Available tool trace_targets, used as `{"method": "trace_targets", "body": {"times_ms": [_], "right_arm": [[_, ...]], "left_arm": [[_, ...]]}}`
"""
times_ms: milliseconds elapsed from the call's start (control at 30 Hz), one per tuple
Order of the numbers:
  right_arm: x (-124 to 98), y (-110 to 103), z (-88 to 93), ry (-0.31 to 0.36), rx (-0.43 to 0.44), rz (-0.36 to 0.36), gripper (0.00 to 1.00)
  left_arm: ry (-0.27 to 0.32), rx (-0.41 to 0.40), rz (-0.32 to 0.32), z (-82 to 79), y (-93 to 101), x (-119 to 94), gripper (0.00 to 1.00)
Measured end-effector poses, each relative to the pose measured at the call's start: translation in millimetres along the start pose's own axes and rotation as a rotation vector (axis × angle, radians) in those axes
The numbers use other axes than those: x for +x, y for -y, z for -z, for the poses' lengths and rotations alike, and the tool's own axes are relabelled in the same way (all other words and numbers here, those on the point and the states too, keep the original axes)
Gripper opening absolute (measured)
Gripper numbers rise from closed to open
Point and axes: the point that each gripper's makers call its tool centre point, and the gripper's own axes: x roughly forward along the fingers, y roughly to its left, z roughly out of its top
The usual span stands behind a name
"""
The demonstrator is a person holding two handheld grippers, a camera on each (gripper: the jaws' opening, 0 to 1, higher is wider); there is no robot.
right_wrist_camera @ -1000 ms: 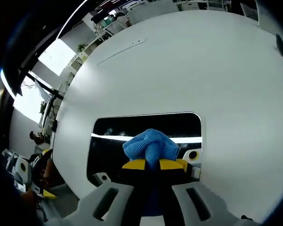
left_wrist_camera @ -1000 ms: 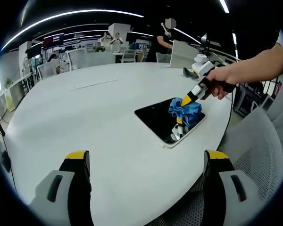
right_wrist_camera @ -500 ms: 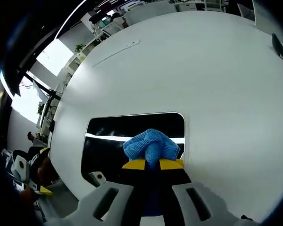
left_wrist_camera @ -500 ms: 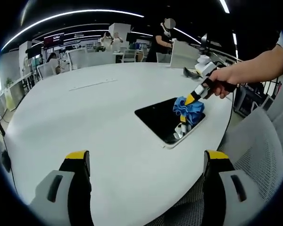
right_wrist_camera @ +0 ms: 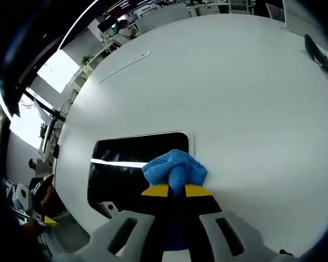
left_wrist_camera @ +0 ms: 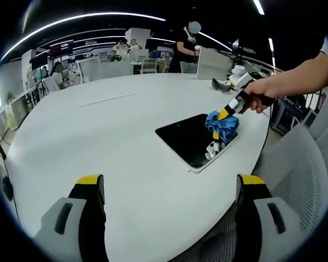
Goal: Wipe the mirror surface with the cleaning cloth until all visible marks leave the cleaned area.
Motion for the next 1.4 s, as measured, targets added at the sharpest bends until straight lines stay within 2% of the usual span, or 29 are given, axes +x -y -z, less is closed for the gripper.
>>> {"method": "trace_targets", "body": {"times_ms": [300,767,1067,1400], "right_arm": [[-1,12,0.4,-0.011,-0.005,0.039,0.03],[-1,8,-0.2,-0.009,-0.036,0.050,0.03],[-5,5,9.5,-0.005,-0.060,0.064,0.03],[-11,5,21.4,0.005,-0.037,0.064,0.03]], "left_arm": [[-0.008,-0.008,-0.002,1.7,-0.2,0,0.99],[-0.010,-0.011,-0.007,1.7,-1.5,1,0.99],[-0.017,-0.013,-0.008,3.4,-2.2,1,0.99],[-0.021,-0.013,-0.006,4.3,-2.0,1,0.99]]}}
